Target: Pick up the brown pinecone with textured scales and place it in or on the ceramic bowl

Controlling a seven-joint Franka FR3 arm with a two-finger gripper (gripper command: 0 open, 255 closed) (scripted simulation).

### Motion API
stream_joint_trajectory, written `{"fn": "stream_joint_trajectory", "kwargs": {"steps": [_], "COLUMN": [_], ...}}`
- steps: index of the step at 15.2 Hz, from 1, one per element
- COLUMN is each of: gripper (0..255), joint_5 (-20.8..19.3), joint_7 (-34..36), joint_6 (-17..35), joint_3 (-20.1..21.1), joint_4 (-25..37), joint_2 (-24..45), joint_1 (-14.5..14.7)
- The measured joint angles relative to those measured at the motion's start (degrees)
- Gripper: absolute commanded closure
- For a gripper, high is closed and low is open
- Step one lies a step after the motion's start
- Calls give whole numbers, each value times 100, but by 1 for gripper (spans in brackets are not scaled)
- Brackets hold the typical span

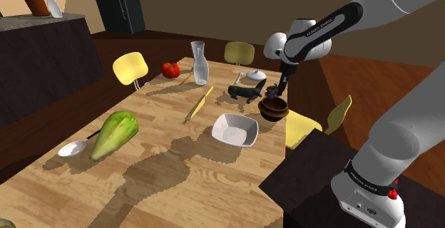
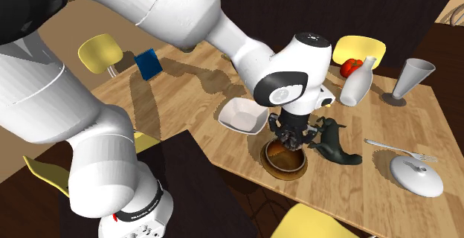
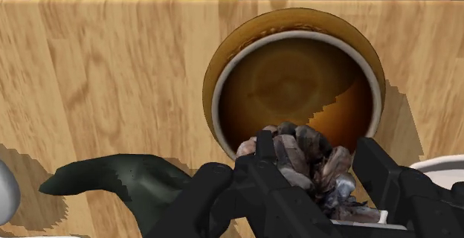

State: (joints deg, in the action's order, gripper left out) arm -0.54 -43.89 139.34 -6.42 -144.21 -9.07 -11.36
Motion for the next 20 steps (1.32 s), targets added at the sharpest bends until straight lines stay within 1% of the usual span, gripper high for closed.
{"fn": "stream_joint_trajectory", "kwargs": {"steps": [4, 9, 10, 16, 20], "gripper": [255, 255, 0, 0, 0], "joint_5": [30, 33, 33, 34, -34], "joint_7": [-21, -26, -27, -26, 20], "joint_6": [279, 319, 320, 320, -255], "joint_3": [-6, -8, -8, -8, 4], "joint_4": [-90, -103, -103, -102, 16], "joint_2": [190, 214, 215, 214, -254], "joint_1": [7, 7, 7, 7, -12]}}
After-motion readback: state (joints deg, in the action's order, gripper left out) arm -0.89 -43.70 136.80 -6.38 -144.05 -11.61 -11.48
